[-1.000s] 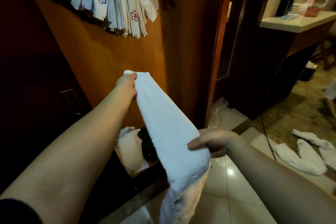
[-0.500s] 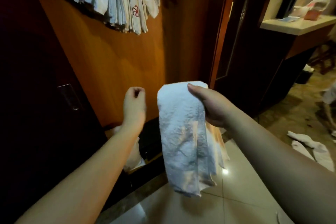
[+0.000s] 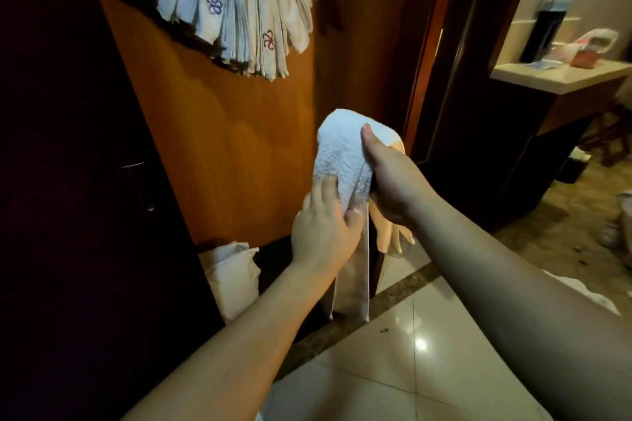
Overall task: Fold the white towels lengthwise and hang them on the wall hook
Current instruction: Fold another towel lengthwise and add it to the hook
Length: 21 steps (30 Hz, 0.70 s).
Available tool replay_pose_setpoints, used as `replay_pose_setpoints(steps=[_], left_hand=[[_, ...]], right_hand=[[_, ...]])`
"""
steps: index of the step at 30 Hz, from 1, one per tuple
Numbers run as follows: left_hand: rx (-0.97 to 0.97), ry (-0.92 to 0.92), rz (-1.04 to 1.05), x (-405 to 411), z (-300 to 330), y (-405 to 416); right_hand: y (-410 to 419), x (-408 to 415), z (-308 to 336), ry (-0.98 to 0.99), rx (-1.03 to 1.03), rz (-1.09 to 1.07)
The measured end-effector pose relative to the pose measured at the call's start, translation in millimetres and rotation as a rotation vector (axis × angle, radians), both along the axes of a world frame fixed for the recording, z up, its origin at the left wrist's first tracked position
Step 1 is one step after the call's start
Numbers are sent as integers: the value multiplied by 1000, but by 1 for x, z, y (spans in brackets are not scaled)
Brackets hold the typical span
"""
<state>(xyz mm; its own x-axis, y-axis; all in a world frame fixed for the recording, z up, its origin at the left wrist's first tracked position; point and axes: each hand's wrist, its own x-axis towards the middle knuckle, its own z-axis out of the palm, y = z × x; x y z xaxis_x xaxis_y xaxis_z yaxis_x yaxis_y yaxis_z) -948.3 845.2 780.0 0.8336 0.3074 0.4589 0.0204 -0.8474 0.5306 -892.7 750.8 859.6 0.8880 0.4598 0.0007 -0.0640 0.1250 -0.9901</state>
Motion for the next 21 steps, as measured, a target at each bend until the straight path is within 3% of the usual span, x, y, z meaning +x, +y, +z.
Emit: replay_pose_setpoints(steps=[3,8,12,19,21], left_hand=[[1,11,26,6,3,7],[3,-183,41,-7,6,12],[167,-248,-73,-11,-13,-3],[-281,-22,-97,-1,-18,-23],[-300,20,-40,2,-15,-27]], right_hand=[[0,0,4,-78,-120,-37],[-5,4,13,-187,-289,-163],[-3,4,10,-238,-329,-137],[-3,-6,10,-384,-536,-142],[-5,-13,14,-446,-589,-151]])
